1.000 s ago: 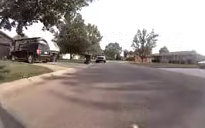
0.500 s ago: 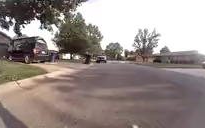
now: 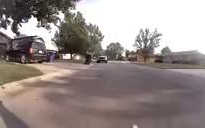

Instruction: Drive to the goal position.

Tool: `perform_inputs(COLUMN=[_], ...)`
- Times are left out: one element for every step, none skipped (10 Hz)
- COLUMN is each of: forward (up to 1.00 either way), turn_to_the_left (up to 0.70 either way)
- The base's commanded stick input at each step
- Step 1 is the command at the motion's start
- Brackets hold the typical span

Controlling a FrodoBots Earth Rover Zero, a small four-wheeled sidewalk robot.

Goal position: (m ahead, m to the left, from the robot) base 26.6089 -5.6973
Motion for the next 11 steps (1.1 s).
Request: perform_inputs(forward=[1.00,1.00,1.00,1.00,1.00,1.00,1.00,1.00,1.00,1.00,1.00], turn_to_the_left=[0.00,0.00,0.00,-0.03,-0.04,-0.05,-0.10,-0.15,-0.21,-0.25,-0.16])
